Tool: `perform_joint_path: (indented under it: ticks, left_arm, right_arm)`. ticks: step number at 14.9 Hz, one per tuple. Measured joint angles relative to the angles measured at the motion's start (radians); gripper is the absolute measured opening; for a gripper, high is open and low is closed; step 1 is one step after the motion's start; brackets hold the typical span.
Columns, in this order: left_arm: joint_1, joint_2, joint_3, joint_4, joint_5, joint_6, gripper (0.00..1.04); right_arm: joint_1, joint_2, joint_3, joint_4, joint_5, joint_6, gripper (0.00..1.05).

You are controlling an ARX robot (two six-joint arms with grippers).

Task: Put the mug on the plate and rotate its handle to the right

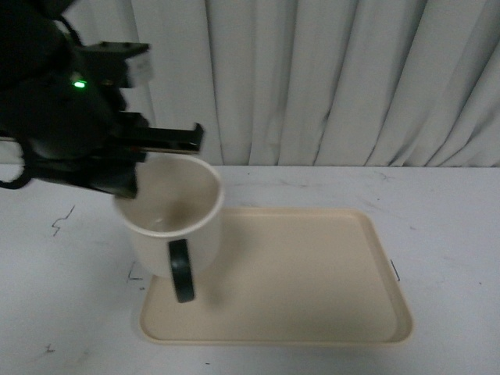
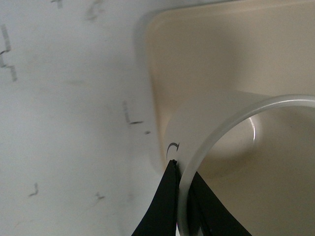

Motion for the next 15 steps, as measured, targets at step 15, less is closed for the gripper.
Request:
perform_joint_path:
  ticks: [15]
  left_arm:
    - [-0.148,0.354,0.256,-0.046,0.079,-0.053,0.06]
  right_arm:
    - [0.000,0.000,0.000,0.000,0.000,0.000,0.98]
